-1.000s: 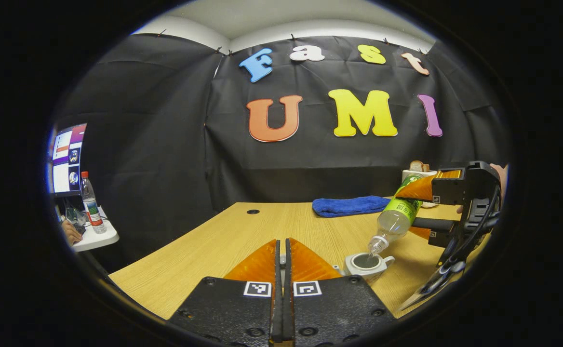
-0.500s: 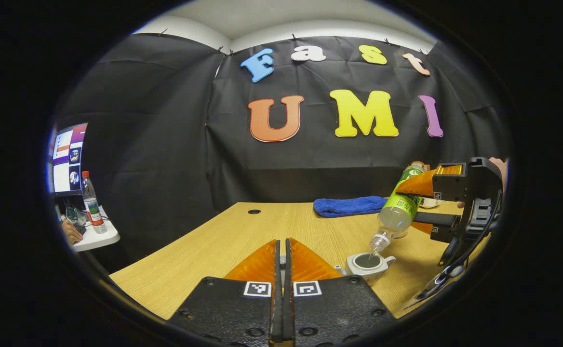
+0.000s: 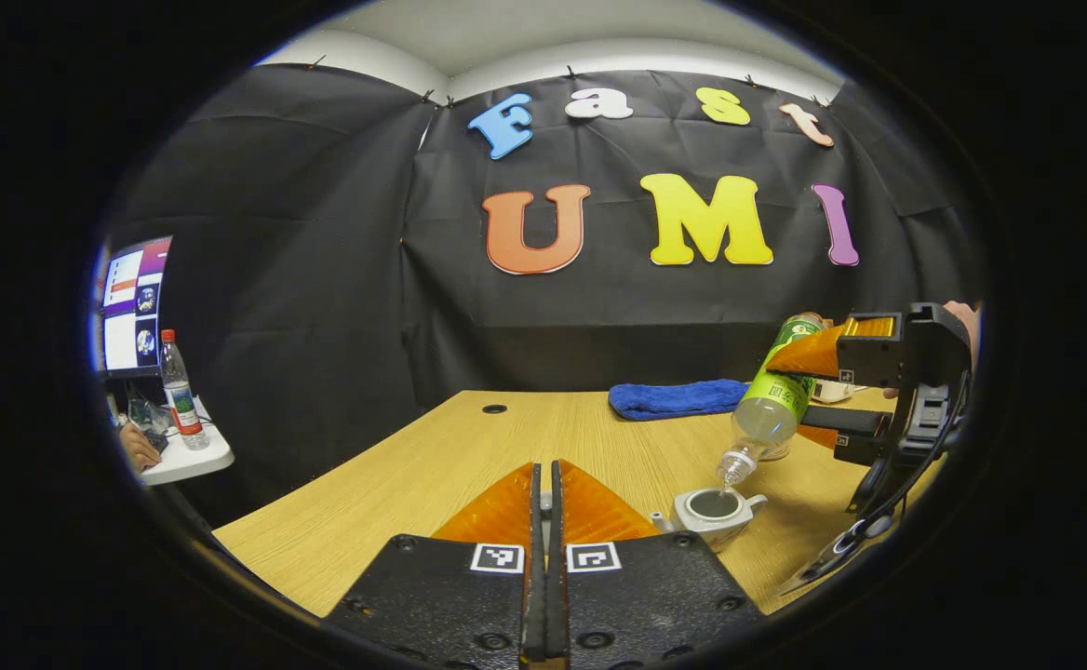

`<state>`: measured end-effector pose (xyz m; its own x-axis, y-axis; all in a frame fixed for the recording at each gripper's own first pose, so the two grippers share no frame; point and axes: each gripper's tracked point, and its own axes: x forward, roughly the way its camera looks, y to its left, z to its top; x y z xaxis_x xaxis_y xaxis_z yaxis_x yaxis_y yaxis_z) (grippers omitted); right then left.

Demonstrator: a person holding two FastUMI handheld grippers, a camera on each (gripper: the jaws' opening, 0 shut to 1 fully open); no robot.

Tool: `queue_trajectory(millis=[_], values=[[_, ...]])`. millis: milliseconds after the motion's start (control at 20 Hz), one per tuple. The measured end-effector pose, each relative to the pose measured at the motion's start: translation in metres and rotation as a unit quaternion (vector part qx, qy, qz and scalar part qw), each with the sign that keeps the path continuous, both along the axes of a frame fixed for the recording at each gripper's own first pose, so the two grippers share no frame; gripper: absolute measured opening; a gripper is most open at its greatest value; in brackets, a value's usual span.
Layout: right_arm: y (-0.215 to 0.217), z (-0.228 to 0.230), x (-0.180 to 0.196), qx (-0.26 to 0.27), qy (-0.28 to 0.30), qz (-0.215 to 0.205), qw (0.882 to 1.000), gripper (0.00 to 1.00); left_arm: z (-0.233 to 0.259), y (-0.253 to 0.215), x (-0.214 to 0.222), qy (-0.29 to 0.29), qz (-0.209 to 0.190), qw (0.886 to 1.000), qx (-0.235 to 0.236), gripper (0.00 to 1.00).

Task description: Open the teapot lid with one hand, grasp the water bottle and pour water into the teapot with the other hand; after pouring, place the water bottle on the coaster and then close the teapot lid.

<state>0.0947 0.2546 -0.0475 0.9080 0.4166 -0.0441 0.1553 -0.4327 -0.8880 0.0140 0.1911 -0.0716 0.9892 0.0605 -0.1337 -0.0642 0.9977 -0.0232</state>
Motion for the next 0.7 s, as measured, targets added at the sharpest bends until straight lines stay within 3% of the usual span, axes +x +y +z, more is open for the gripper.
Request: queue_trajectory(millis=[350,700], values=[[0.003,-0.001,0.007,0.035,0.032,-0.005,0.999,0.71,0.0,0.015,-0.004,0.0,0.015,1.0,-0.013,0.02],[-0.007,-0.008,0.005,0.138,0.115,-0.022,0.984,0.71,0.005,0.014,-0.004,-0.008,0.017,1.0,-0.012,0.02]])
